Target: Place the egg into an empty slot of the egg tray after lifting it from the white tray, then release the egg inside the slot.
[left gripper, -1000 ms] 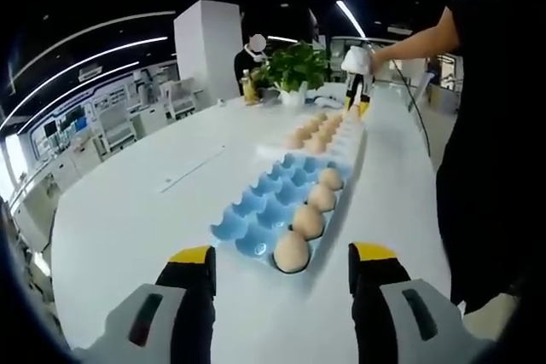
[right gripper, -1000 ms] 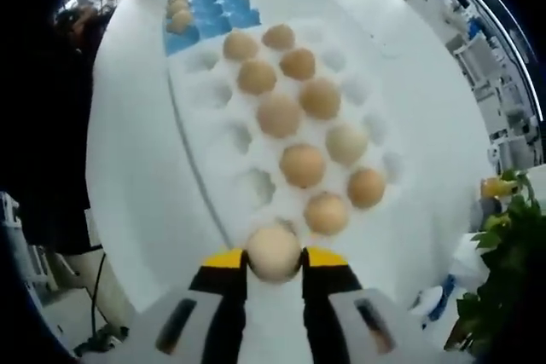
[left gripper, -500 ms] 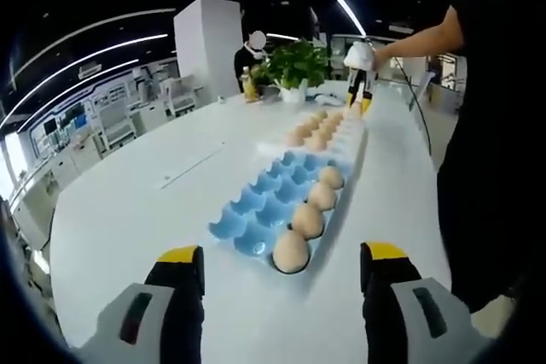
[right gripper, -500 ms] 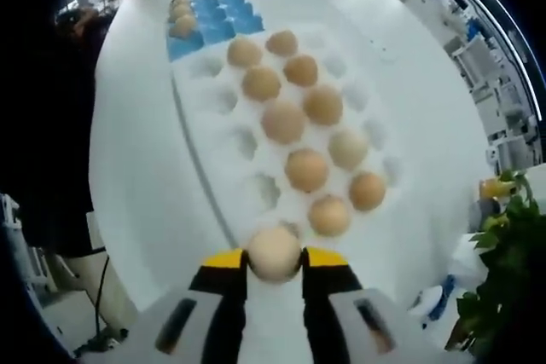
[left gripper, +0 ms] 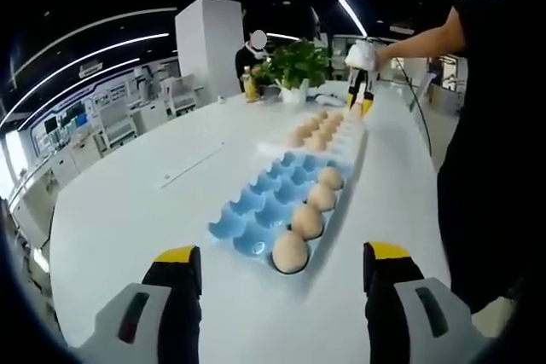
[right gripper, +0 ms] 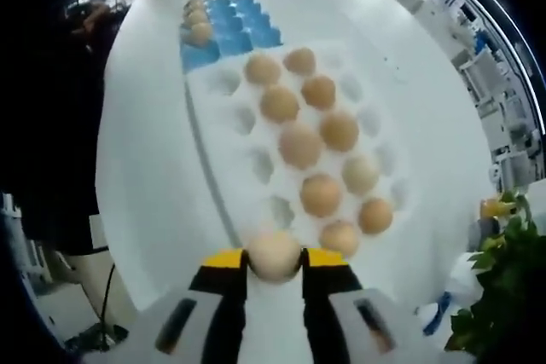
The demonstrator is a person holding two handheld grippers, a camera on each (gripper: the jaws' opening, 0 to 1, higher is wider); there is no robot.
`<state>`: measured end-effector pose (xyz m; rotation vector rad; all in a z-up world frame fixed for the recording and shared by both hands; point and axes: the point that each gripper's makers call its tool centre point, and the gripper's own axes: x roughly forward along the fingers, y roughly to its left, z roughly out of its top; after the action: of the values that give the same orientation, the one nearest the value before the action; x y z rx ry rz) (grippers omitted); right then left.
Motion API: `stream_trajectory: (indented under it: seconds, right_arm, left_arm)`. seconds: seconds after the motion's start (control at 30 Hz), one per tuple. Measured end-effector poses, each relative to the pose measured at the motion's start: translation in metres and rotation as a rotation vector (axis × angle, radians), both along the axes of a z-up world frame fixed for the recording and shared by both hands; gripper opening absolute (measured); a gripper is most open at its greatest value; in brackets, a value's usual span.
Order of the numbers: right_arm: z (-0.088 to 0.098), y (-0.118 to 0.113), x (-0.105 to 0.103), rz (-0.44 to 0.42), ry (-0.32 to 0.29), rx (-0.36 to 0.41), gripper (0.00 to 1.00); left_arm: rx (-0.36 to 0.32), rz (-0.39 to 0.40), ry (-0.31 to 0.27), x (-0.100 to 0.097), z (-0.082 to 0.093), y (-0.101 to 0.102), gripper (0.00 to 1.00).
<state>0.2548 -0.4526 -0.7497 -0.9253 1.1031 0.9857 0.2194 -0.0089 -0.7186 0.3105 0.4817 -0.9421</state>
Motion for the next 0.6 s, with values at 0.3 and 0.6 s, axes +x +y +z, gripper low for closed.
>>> stream_trajectory:
  seconds: [0.3,0.6]
  right_arm:
    - [0.002,0.029,0.002,0.065,0.001,0.027,0.24]
    - [0.006,0.058,0.003,0.129,0.001,0.059,0.24]
  left_arm:
    - [-0.002,-0.003,0.005,-0.001,0.000,0.000,0.77]
    - [0.002,0.001,0.009,-0.002,0.000,0.003,0.76]
